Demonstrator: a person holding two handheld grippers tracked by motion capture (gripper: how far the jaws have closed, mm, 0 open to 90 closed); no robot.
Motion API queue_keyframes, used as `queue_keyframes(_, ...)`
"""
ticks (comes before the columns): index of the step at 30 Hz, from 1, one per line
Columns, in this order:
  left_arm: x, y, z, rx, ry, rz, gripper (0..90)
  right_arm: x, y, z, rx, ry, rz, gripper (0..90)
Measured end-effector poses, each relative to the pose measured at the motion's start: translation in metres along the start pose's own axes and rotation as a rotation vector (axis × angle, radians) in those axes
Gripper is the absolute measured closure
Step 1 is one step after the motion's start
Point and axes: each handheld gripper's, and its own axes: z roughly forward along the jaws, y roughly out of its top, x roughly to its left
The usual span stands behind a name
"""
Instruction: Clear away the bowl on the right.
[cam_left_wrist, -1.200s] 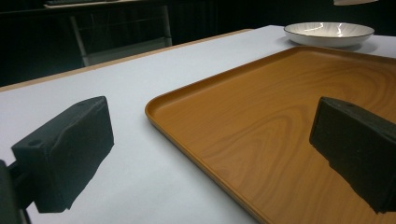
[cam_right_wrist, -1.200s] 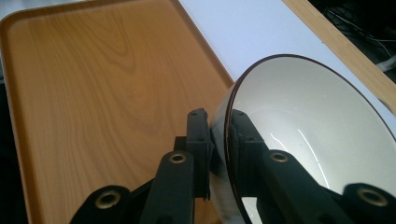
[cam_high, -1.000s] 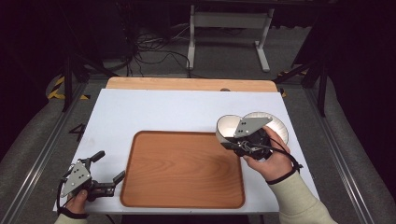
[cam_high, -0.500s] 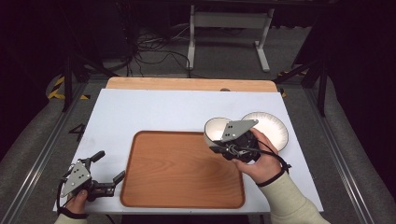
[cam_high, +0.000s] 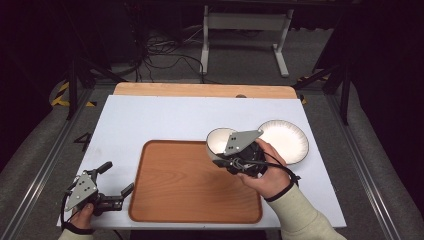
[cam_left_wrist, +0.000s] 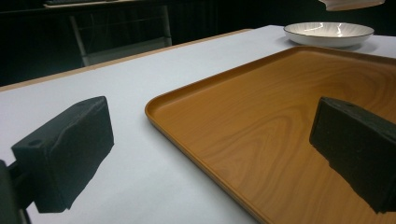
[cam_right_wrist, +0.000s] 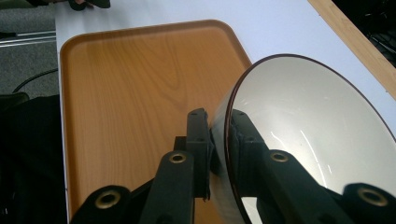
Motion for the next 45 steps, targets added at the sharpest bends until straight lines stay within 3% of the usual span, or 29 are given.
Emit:
queue_keyframes(25,0.000,0.000,0.000,0.002,-0.001,0.000,0.3,0.015,0.019,0.028,-0.025,0.061,-0.026,80.3)
queue_keyframes(45,0.000,0.000,0.000,0.002,-0.002,0.000,0.3,0.021,0.006,0.067,0.010,0.119,-0.005,80.3)
